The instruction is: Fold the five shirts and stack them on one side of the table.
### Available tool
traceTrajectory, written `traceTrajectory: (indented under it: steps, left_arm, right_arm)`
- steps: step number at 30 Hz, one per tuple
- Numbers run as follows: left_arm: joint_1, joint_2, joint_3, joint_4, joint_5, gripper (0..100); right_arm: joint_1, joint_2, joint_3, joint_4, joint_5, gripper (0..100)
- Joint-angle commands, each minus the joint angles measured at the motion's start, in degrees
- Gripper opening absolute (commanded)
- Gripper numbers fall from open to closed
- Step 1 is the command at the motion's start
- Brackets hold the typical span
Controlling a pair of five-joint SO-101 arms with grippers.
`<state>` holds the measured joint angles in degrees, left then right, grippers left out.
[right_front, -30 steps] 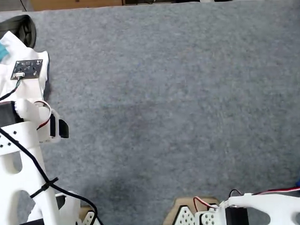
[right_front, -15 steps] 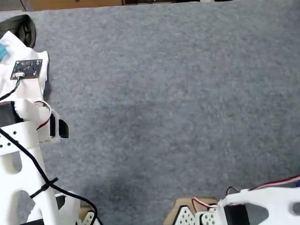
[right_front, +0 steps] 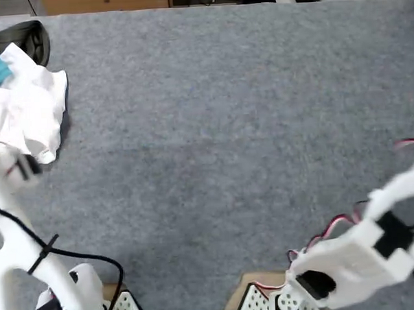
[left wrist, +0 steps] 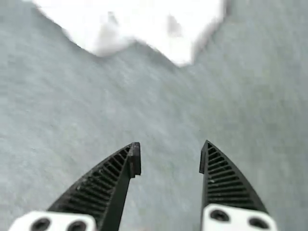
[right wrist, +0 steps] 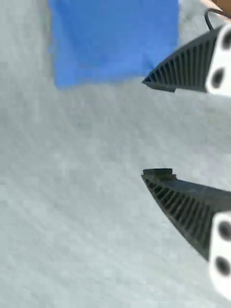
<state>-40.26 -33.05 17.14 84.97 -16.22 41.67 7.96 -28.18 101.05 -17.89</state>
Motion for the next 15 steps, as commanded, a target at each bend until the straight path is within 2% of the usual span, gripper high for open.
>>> traceTrajectory:
  steps: [1, 5, 8, 15]
  left_arm:
    - [-5.63, 0.66, -2.55, -11.08, 0.44, 21]
    - [-7.30, 8.40, -1.67, -22.42, 0.53, 21]
    - [-7.03, 16.40, -2.46, -27.69, 0.62, 21]
    - [-6.77, 34.42, -13.19, -30.24, 4.48, 21]
  right_arm:
    - [-11.65, -7.60, 6.11, 1.05, -4.31, 26.7]
    - [-21.85, -8.31, 6.81, 0.88, -9.05, 26.7]
    - [-27.38, -8.31, 6.81, -0.09, -11.78, 26.7]
    - [-34.42, -8.31, 6.90, -1.49, -16.44, 26.7]
